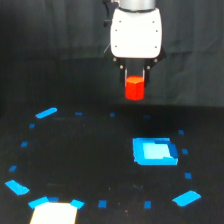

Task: Pick up the red object from the table

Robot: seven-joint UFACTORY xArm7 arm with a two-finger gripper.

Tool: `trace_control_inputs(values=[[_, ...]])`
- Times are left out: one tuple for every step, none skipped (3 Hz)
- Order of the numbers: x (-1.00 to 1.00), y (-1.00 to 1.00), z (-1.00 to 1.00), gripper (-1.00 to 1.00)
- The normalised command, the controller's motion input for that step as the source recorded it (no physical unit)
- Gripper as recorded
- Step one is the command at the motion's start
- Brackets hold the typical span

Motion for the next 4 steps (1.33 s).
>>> trace_control_inputs(values=[[-0.54,0.05,-0.17,-1.0],[-0.08,0.42,0.12,-1.0],[-0.27,0.04,0.44,-1.0],[-0.52,-0.15,0.02,-1.0]])
